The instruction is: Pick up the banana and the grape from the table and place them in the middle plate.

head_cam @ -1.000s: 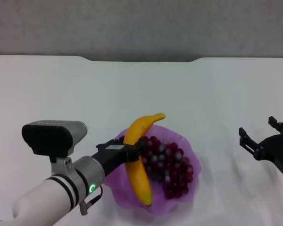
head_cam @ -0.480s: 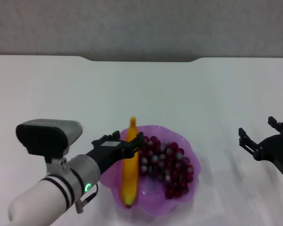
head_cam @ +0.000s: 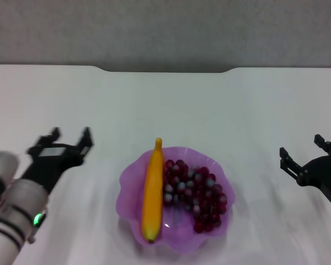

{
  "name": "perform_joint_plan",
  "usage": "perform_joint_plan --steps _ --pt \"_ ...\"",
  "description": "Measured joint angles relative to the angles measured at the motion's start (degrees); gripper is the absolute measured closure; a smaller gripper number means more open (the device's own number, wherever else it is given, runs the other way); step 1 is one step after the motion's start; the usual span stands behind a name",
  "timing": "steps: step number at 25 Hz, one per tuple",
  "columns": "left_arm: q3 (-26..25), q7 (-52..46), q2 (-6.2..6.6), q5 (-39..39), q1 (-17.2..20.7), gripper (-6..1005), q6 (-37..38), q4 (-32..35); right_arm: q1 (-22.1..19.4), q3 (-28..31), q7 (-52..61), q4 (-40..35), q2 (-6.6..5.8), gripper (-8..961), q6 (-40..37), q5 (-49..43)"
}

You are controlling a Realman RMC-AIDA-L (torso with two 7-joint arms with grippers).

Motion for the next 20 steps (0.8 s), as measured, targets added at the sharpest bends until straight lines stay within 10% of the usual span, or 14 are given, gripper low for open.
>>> perform_joint_plan --steps 14,20 --pt "5.0 -7.9 -0.46 0.4 -3.4 285 31.2 27.4 -1.2 -0.1 0.9 -0.5 0.26 59 -6.2 0.4" --pt "5.7 -9.8 -0.67 -0.6 -2.9 285 33.3 31.4 -2.1 -0.1 1.2 -0.7 0.36 59 -5.4 0.5"
